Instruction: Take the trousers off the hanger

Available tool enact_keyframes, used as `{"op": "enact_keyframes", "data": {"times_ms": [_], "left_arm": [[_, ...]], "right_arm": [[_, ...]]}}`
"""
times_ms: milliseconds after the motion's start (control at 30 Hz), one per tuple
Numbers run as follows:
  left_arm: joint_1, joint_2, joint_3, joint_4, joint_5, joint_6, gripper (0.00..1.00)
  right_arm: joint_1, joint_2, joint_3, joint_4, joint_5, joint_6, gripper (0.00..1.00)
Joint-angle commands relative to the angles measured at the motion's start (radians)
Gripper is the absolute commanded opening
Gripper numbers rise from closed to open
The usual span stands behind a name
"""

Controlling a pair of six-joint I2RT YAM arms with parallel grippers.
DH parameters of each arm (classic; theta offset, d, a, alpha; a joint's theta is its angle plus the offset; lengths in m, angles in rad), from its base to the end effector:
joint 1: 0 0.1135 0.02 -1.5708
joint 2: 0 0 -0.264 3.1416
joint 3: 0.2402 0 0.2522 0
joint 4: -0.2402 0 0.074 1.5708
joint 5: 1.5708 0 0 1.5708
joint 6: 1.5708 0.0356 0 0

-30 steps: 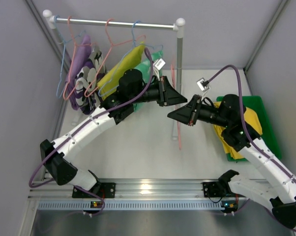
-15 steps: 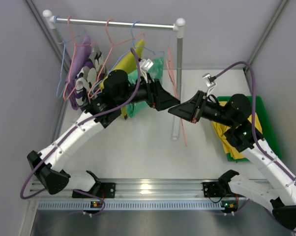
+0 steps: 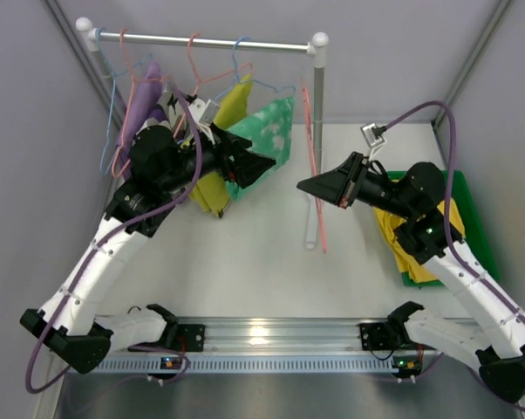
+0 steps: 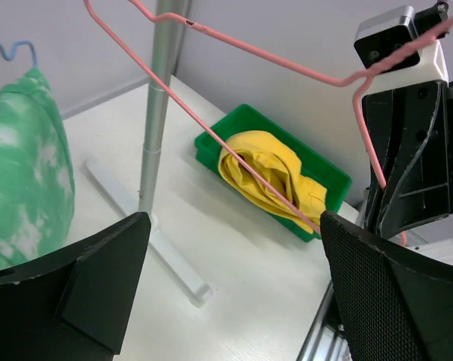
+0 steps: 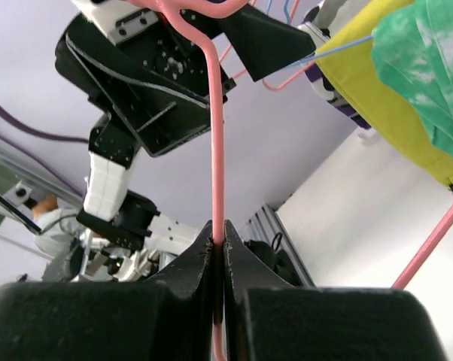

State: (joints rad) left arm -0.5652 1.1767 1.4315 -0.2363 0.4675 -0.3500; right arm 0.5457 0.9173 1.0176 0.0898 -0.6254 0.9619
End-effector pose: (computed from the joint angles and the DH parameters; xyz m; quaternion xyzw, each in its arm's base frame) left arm 0.1994 -0.1455 0.4790 0.2375 0.6598 -0.4523 0.5511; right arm 0.1586 0.1207 0.4268 -0.1069 0.6419 0.6449 0.4008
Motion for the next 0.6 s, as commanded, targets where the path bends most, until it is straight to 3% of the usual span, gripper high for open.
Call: {"op": "enact_keyframes", "data": {"times_ms": [0,233,567], "left_arm": [[0.017,-0.049,0.012,-0.021,-0.055,0.103,0.99],[0.073,-0.098,0.024,-0.049,-0.102,0.128,0.99],[0.143,-0.157,0.035,-0.044,-0.056,0.059,0.99]], "right_arm": [[-0.015,0.064,0.062,0.203,0.018,0.092,0.00],[-0.024,0.209,0.212,0.223,0.067,0.087,0.00],[-0.107,0.377,0.351,0.218,0.110,0.164,0.00]]}}
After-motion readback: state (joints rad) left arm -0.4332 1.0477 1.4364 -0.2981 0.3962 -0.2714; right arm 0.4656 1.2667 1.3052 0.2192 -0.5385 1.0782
